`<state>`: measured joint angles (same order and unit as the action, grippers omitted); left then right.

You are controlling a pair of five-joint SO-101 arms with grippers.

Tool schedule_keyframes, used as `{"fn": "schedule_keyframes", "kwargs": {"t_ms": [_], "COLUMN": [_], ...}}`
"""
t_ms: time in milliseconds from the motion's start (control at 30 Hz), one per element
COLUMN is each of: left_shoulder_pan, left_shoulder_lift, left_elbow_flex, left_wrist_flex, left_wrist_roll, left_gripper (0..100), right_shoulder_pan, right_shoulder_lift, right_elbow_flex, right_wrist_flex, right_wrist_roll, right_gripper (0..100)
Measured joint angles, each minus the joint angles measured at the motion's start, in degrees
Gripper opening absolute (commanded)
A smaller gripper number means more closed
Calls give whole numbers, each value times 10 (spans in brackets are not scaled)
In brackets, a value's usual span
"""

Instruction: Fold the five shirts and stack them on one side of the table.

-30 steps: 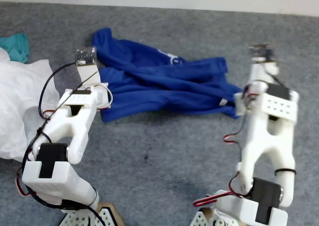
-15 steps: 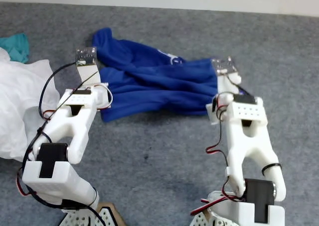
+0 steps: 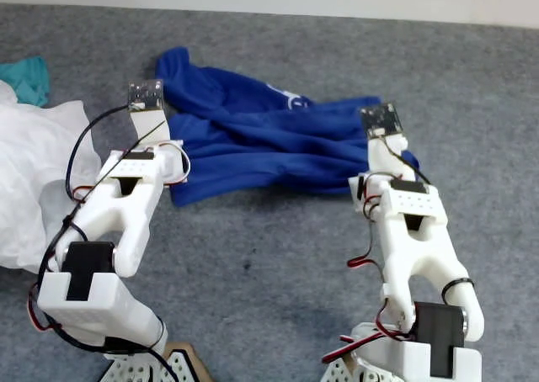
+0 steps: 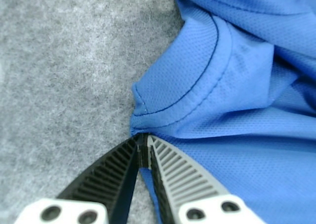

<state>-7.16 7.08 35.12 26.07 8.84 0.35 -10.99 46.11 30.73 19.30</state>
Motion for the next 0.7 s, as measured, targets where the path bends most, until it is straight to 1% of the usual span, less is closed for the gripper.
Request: {"fn": "schedule_keyframes", "kwargs": {"t_ms": [100,233,300,400,467,533,633,700], "left_shoulder_pan": [6,31,45,66,74,78,80,80], "left_shoulder_lift": [-4,-79,-133,-210,-255,-287,-304,-304], "left_elbow_flex": [0,0,0,23,52,85,134,145], "left_wrist_flex": [3,62,105,160,184,198,201,201], "left_wrist_roll": [0,0,0,0,-1,-1,-1,-2], "left_gripper": [11,16,53,149,209,245,244,234], "right_shoulder_pan": [-1,-1,-1,-1,-1,-4,-12,-9], "right_shoulder_lift": [0,0,-6,-41,-74,-106,-141,-149], "right_elbow_flex": [0,0,0,1,1,1,1,1], "right_wrist_flex": [0,17,30,49,69,98,134,148], "right_wrist_roll": [0,0,0,0,0,0,0,0], "right_gripper": [5,5,5,6,6,6,6,7]}}
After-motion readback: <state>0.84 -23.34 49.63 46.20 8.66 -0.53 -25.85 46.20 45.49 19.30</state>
